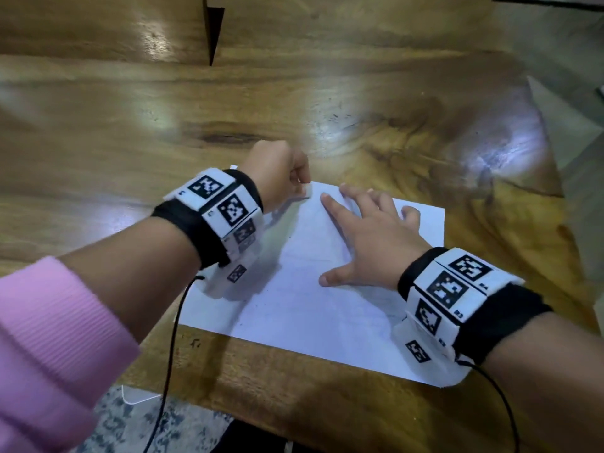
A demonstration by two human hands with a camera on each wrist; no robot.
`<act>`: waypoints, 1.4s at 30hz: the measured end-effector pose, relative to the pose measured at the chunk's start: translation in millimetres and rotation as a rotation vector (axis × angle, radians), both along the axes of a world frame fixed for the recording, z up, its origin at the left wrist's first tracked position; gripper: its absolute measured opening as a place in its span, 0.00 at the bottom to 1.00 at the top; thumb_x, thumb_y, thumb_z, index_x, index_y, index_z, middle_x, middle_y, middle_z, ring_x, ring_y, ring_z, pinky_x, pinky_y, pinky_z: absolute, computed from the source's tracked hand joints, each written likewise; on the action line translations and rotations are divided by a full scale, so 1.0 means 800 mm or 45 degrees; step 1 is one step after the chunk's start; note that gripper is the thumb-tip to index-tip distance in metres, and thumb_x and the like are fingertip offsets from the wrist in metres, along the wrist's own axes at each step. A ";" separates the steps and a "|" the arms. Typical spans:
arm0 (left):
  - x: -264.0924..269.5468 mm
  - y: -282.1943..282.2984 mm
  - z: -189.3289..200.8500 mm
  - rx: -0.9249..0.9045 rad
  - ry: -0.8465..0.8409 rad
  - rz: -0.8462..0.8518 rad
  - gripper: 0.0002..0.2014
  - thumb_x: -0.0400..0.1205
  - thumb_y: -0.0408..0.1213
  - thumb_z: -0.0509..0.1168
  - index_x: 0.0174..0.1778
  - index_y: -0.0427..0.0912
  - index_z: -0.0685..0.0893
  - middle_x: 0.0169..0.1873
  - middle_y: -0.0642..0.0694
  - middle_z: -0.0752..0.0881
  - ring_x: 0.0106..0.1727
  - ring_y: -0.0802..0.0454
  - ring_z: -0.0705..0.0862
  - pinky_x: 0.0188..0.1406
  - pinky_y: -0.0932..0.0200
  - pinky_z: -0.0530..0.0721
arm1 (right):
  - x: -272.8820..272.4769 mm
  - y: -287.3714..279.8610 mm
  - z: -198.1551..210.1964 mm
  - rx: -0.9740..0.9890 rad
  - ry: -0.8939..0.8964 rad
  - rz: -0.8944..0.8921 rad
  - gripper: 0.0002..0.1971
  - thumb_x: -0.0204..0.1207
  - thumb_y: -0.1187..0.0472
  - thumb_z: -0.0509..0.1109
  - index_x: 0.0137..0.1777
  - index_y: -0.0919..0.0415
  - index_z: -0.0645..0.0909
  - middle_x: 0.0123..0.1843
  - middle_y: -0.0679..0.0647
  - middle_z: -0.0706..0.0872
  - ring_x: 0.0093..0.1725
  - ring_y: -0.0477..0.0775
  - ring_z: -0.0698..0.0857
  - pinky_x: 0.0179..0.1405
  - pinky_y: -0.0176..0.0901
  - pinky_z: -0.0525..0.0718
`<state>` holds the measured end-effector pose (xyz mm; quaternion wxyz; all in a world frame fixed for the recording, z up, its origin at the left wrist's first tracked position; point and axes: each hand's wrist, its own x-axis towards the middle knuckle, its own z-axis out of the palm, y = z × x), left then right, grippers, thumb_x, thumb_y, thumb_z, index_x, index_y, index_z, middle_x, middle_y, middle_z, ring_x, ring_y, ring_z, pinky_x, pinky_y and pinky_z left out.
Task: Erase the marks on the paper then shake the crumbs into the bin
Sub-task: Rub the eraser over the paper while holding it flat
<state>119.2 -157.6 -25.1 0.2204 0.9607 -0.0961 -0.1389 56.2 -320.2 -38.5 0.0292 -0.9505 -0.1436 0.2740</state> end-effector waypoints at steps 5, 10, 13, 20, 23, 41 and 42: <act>-0.037 0.017 -0.006 -0.081 0.217 -0.106 0.06 0.70 0.32 0.73 0.29 0.44 0.83 0.23 0.57 0.78 0.27 0.62 0.74 0.29 0.73 0.71 | 0.000 0.001 0.000 -0.016 0.000 0.003 0.59 0.57 0.26 0.71 0.81 0.37 0.36 0.82 0.41 0.39 0.79 0.55 0.43 0.73 0.69 0.54; -0.009 0.005 -0.001 -0.163 0.009 0.106 0.04 0.70 0.33 0.73 0.38 0.37 0.87 0.21 0.55 0.78 0.30 0.53 0.78 0.29 0.63 0.66 | -0.002 0.003 -0.002 0.000 0.006 -0.019 0.59 0.58 0.28 0.71 0.81 0.38 0.35 0.82 0.42 0.37 0.80 0.55 0.41 0.74 0.71 0.49; -0.013 0.007 0.001 -0.023 0.051 0.031 0.04 0.70 0.34 0.73 0.38 0.38 0.86 0.27 0.51 0.80 0.34 0.51 0.77 0.26 0.61 0.63 | -0.002 0.004 -0.005 -0.021 0.007 -0.012 0.61 0.56 0.25 0.69 0.81 0.39 0.33 0.83 0.43 0.35 0.81 0.57 0.39 0.74 0.73 0.49; -0.005 0.003 0.013 0.101 0.058 -0.086 0.04 0.71 0.30 0.70 0.40 0.40 0.86 0.29 0.50 0.80 0.38 0.49 0.79 0.35 0.62 0.70 | -0.001 0.010 -0.001 -0.059 0.039 -0.004 0.64 0.55 0.23 0.70 0.81 0.42 0.31 0.83 0.45 0.34 0.82 0.60 0.39 0.74 0.77 0.50; 0.003 -0.003 0.009 0.083 0.017 -0.045 0.03 0.73 0.29 0.68 0.40 0.39 0.85 0.32 0.48 0.80 0.40 0.48 0.78 0.38 0.62 0.72 | 0.000 0.013 0.001 -0.077 0.046 -0.012 0.64 0.56 0.24 0.71 0.81 0.43 0.32 0.83 0.46 0.34 0.82 0.61 0.39 0.74 0.77 0.50; -0.042 0.021 0.002 0.045 0.208 -0.187 0.05 0.71 0.30 0.70 0.32 0.44 0.84 0.31 0.48 0.85 0.37 0.47 0.80 0.39 0.61 0.76 | 0.000 0.015 0.000 -0.041 0.060 -0.075 0.65 0.53 0.27 0.75 0.81 0.41 0.35 0.82 0.43 0.35 0.81 0.59 0.38 0.75 0.77 0.48; -0.031 0.017 0.003 0.035 0.132 -0.126 0.05 0.72 0.29 0.69 0.34 0.44 0.84 0.32 0.47 0.83 0.37 0.47 0.79 0.38 0.62 0.73 | 0.000 0.016 0.000 -0.042 0.061 -0.075 0.65 0.53 0.27 0.75 0.81 0.41 0.35 0.83 0.43 0.35 0.81 0.59 0.38 0.75 0.77 0.48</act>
